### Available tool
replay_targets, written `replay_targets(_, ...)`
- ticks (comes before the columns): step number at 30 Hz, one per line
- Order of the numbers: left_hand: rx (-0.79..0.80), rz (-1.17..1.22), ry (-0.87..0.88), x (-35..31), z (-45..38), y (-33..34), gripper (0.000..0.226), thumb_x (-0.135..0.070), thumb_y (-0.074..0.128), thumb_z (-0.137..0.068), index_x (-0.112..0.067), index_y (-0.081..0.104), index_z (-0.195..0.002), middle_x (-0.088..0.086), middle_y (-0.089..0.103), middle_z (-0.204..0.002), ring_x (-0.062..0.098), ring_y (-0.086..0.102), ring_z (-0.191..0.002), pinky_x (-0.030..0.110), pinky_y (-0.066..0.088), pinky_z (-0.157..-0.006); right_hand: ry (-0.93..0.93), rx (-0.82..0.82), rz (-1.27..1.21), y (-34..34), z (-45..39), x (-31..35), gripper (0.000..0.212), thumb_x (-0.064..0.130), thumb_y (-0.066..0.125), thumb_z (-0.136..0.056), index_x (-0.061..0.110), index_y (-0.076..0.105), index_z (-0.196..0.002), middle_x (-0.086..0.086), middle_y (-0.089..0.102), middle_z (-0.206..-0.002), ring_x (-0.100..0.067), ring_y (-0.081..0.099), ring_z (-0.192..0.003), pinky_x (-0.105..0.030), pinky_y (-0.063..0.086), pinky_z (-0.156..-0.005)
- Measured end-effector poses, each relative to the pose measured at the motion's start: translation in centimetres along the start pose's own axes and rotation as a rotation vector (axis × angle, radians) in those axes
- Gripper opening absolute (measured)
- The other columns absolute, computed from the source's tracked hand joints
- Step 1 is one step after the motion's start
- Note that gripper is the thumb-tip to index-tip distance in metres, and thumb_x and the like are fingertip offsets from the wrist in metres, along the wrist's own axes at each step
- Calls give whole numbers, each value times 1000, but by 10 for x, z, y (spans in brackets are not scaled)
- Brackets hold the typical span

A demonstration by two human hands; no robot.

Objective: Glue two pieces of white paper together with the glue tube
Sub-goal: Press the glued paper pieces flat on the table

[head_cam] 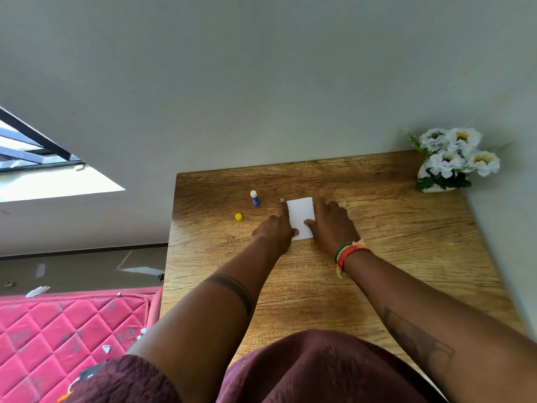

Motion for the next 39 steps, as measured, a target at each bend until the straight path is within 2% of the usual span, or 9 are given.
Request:
replay_targets(3, -6, -20, 9, 0, -2, 0, 94, -42, 52, -104, -22, -20, -161, 22, 61, -131, 37, 62, -115, 52, 54, -92, -134, 15, 188, 6, 13, -5, 58, 55, 40, -99, 42, 24, -154, -13, 46, -131, -33, 48, -114, -44, 51, -83)
replay_targets(8, -46, -27, 3, -2, 6, 0, 89, -42, 50, -105, -22, -14, -163, 20, 57, -136, 36, 60, -119, 50, 52, -89, -67, 75, 194, 3, 10, -12, 62, 62, 35, -98, 45, 15, -155, -16, 41, -141, -35, 43, -125, -46, 48, -91)
replay_targets(14, -140, -50, 55, 9, 27, 10, 69, -38, 44, -107, -28, 5, -164, 20, 52, -139, 38, 60, -118, 48, 53, -83, -13, 121, 146, 0, 7, -11, 61, 60, 36, -99, 49, 12, -153, -15, 37, -147, -36, 40, -131, -49, 44, -97)
replay_targets(18, -218, -43, 97, 19, 43, 5, 48, -32, 41, -108, -24, 34, -155, 13, 58, -138, 34, 62, -118, 47, 54, -84, -14, 108, 61, -7, 10, -9, 56, 55, 36, -101, 45, 20, -154, -16, 43, -143, -37, 46, -126, -48, 47, -95)
replay_targets(20, -289, -38, 117, 25, 52, 2, 39, -31, 39, -108, -20, 49, -144, 10, 63, -130, 31, 65, -110, 45, 57, -81, -41, 48, -9, -10, 15, -5, 51, 52, 36, -103, 38, 33, -151, -14, 49, -139, -37, 50, -123, -46, 48, -94)
replay_targets(23, -366, -3, 109, 36, 60, 1, 32, -33, 37, -108, -18, 59, -127, 8, 67, -115, 29, 67, -96, 44, 58, -76, -102, -22, -111, -12, 20, 8, 37, 46, 45, -102, 27, 55, -132, -10, 59, -129, -32, 56, -116, -43, 51, -90)
replay_targets(28, -462, 80, 65, 58, 72, -1, 29, -35, 38, -108, -19, 62, -112, 5, 68, -103, 26, 66, -84, 44, 58, -71, -233, -32, -187, -7, 27, 44, 21, 37, 50, -101, 20, 61, -107, -7, 61, -109, -29, 60, -100, -37, 48, -76)
replay_targets(34, -534, 127, 6, 89, 80, -6, 29, -36, 38, -107, -20, 62, -109, 5, 68, -100, 25, 65, -82, 43, 58, -71, -316, -58, -277, -3, 27, 91, 18, 38, 57, -97, 20, 60, -97, -1, 62, -99, -21, 59, -88, -37, 52, -74)
replay_targets(39, -568, 178, -27, 109, 77, -13, 28, -34, 39, -107, -19, 62, -112, 6, 68, -102, 25, 65, -85, 43, 57, -72, -356, -68, -311, 5, 20, 117, 18, 38, 59, -97, 20, 61, -100, 1, 63, -102, -18, 59, -88, -32, 49, -71)
Point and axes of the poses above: each hand's wrist, its own z-axis away from the middle knuckle, its own y-axis out of the palm, x = y × z, the point moved 2 cm from there along -z, towards the middle knuckle
